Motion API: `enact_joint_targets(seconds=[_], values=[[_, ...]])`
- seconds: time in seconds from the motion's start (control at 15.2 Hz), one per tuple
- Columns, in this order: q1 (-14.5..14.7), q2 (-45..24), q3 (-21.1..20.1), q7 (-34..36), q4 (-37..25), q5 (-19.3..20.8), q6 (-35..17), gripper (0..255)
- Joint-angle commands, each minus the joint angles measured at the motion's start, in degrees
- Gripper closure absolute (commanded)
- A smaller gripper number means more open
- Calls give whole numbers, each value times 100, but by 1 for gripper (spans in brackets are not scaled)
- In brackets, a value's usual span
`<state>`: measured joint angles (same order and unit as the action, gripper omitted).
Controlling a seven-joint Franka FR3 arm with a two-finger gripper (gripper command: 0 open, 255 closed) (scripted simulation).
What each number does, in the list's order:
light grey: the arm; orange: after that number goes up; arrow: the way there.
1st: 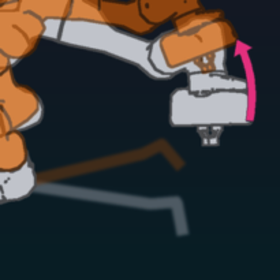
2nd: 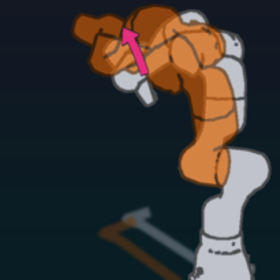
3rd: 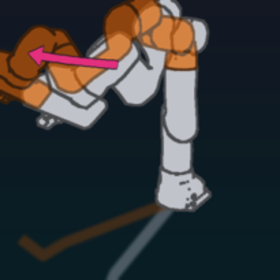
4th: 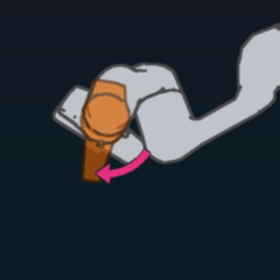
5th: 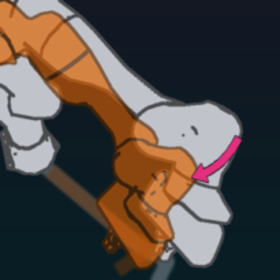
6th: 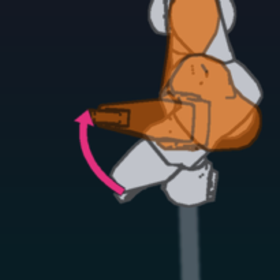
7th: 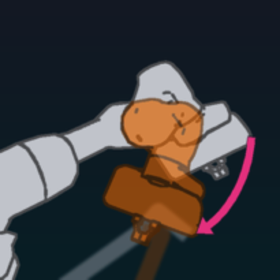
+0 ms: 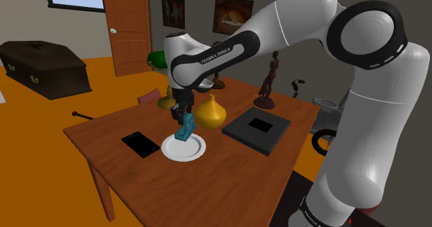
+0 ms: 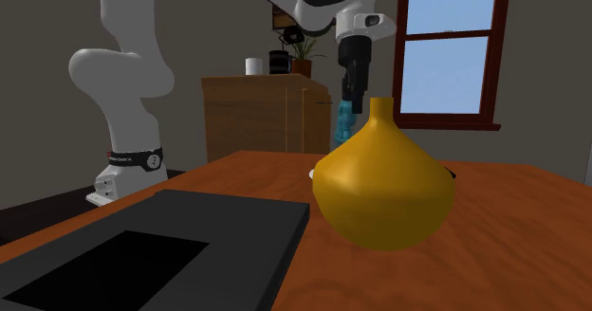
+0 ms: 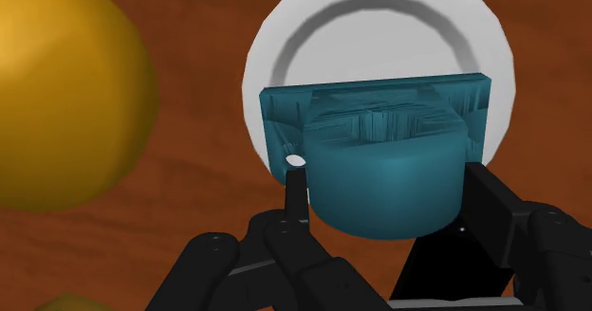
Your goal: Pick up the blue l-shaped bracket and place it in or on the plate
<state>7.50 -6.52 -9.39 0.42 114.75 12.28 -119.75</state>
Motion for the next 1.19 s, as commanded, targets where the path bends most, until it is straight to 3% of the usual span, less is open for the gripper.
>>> enact_joint_targets(seconds=[0.0, 0.79, 1.12], values=[[-6, -61, 10, 23, 71, 28, -135, 255], [7, -532, 56, 268, 439, 248, -943, 255], [8, -544, 57, 274, 445, 254, -961, 255]])
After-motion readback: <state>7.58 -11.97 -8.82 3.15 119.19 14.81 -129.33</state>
